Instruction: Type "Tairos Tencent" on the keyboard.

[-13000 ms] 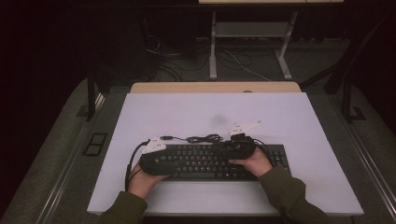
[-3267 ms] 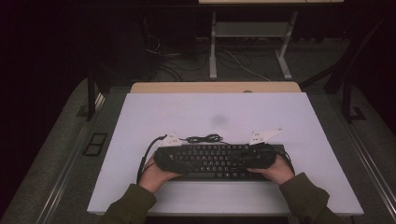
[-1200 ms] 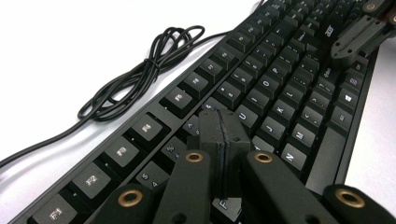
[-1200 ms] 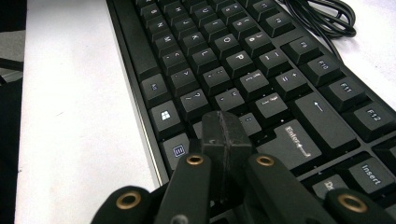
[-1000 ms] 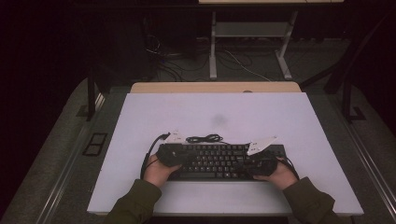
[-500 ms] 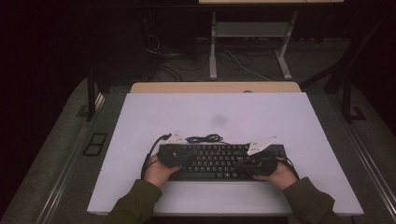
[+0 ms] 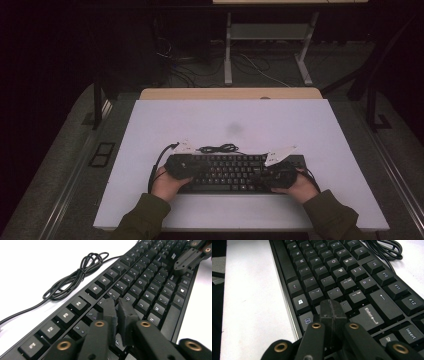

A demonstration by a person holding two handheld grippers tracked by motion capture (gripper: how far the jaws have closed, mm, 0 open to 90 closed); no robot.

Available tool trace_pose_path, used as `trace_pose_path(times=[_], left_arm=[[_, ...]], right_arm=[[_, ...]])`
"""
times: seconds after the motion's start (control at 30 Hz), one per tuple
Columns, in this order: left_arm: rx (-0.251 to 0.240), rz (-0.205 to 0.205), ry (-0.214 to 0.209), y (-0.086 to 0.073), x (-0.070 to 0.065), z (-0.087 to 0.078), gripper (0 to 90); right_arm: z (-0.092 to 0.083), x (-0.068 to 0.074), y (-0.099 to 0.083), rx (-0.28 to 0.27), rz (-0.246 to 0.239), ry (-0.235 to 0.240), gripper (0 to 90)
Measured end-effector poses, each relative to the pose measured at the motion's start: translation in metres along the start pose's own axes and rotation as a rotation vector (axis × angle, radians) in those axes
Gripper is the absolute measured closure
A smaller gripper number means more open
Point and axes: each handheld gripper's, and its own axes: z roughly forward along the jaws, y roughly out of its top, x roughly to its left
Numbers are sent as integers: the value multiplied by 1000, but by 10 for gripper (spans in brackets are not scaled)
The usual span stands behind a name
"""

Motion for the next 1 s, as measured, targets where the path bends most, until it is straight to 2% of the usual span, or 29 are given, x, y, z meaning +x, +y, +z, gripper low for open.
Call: trace_pose_path(times=[0.43,0.63,0.77,1.0], left_arm=[[-60,-37,41,-12,8,-25,481],[-75,-43,46,-16,8,-28,406],[-79,-49,49,-19,7,-28,372],[-83,-69,52,-23,8,-28,367]], right_arm=[[0,0,0,1,0,-3,892],[-3,-1,2,-22,7,2,889],[-6,-2,4,-44,12,2,852],[-7,-6,10,-100,50,24,689]])
